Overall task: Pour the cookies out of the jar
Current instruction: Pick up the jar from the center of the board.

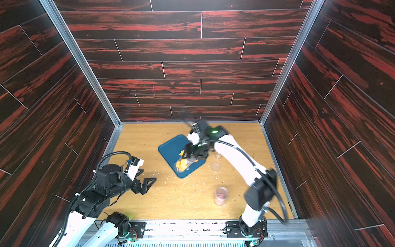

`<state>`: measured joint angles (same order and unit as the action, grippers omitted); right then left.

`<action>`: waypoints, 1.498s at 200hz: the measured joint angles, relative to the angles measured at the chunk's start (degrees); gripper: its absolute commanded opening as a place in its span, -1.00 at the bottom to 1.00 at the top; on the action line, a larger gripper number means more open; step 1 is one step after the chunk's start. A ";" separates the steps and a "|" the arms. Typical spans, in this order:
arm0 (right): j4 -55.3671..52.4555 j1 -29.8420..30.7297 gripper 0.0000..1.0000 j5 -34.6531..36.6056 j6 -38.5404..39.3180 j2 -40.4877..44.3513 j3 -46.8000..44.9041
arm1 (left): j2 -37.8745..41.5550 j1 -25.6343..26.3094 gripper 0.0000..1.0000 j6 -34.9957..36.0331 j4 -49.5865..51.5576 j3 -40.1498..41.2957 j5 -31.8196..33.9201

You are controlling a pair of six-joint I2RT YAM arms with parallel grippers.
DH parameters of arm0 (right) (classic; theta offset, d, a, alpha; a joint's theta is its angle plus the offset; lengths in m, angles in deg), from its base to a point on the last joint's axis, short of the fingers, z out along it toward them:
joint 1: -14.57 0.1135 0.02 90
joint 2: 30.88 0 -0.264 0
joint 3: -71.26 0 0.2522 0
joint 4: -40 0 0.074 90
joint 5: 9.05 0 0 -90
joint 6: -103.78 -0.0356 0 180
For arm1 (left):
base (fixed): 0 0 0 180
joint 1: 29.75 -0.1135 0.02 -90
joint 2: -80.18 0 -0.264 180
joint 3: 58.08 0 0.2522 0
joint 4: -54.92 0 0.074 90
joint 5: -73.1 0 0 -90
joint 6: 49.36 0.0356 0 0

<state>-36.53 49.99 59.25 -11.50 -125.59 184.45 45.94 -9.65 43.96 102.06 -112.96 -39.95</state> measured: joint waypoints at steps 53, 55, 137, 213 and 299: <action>-2.62 -1.66 0.28 -8.39 1.97 3.32 0.68 | -13.73 4.26 0.99 11.78 -6.99 -3.54 -2.82; -2.60 -1.64 0.28 -8.76 1.99 3.32 0.68 | -14.34 4.63 1.00 12.11 -7.30 -3.72 -2.80; 0.46 -1.97 0.26 -18.60 2.40 3.34 0.57 | -22.51 12.15 0.89 13.29 -17.27 -7.43 -0.02; 5.07 -2.84 0.26 -22.56 2.34 4.50 -2.80 | -22.05 13.53 0.83 7.50 -20.44 -7.41 2.14; 7.63 -7.13 0.26 -22.23 -0.22 11.37 -11.72 | -15.37 13.57 0.99 -9.90 -25.70 -4.48 6.12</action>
<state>-28.90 42.86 37.03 -11.71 -114.23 172.74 30.57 3.92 34.06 76.36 -117.45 -33.83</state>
